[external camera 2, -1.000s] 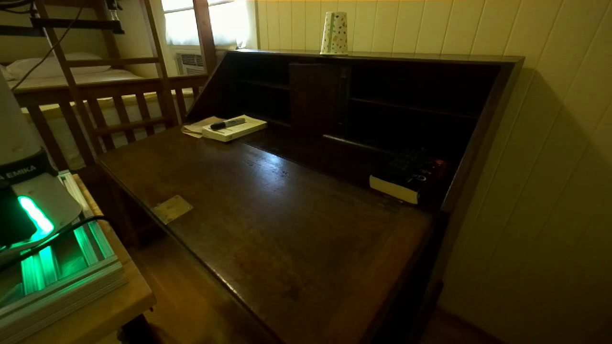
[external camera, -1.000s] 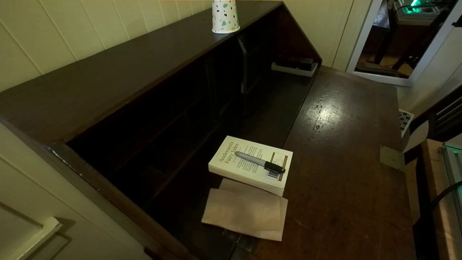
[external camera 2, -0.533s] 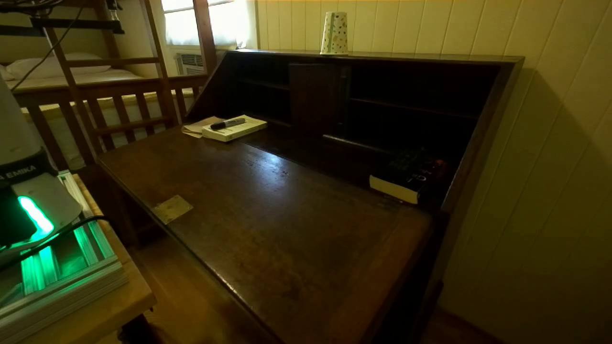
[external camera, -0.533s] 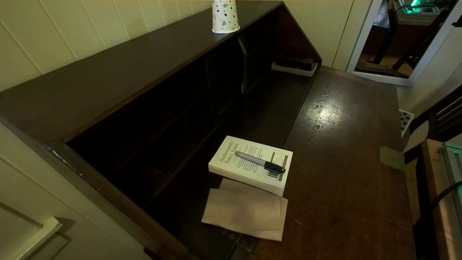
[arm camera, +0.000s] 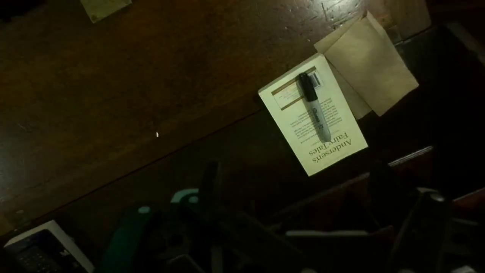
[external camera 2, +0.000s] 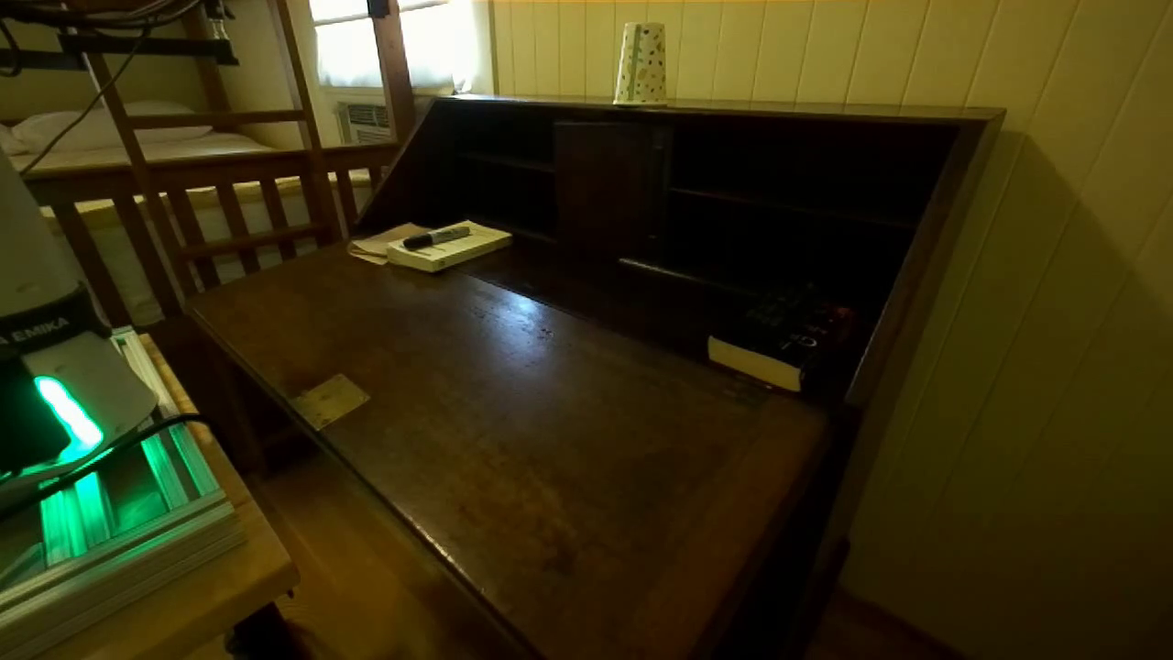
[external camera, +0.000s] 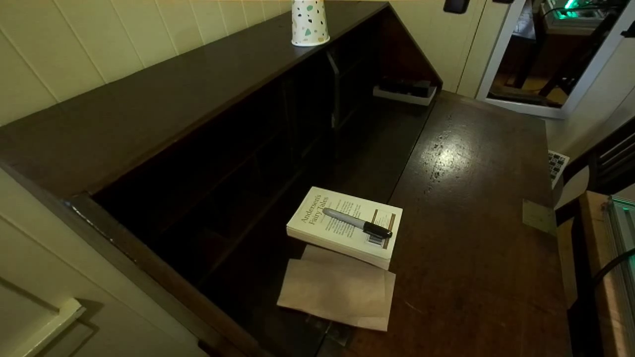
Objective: Open the small door completely, then place the cup inside, and then close the door
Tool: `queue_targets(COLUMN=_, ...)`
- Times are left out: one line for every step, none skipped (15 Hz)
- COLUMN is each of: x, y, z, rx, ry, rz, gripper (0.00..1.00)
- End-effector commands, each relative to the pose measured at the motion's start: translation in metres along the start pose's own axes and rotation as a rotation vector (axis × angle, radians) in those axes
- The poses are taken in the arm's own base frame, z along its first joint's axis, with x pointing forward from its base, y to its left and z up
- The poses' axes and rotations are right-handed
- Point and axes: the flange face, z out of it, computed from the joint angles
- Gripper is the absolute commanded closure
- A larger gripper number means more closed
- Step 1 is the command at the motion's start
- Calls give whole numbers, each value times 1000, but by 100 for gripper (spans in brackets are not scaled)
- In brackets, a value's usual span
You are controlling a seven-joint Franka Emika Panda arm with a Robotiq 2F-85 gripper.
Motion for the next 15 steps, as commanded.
queue_targets(x=16, y=-2, z=10, rx=35, ry=14, rz=38, gripper=0)
queue_targets(x=18, y=-2, z=13, rx=14, ry=5, rz=63, gripper=0)
queue_targets(x=12, y=-1, z=10, rx=10, ry=9, rz=22, gripper=0)
queue_targets(x=14, y=-1, z=13, rx=8, ry=2, rz=32, gripper=0)
queue_targets(x=15, y=-2, z=15, rx=6, ry=-2, rz=36, gripper=0)
queue_targets(x=15, y=-2, z=16, rx=6, ry=-4, rz=39, gripper=0)
queue_targets(x=15, y=-2, z=16, rx=5, ry=-4, rz=40, gripper=0)
queue_targets(x=15, y=-2, z=16, rx=6, ry=-4, rz=41, gripper=0)
queue_targets(x=15, y=-2, z=16, rx=6, ry=-3, rz=41, gripper=0)
queue_targets(x=15, y=-2, z=16, rx=6, ry=-3, rz=41, gripper=0)
queue_targets(x=8, y=-4, z=10, rx=3, ry=30, rz=12, gripper=0)
queue_targets(x=8, y=-5, z=7, rx=-13, ry=87, rz=4, gripper=0)
queue_targets(x=11, y=-6, z=5, rx=-14, ry=135, rz=-6, gripper=0)
queue_targets(x=16, y=-6, z=4, rx=25, ry=146, rz=-13, gripper=0)
queue_targets(x=20, y=-7, z=2, rx=38, ry=194, rz=-13, gripper=0)
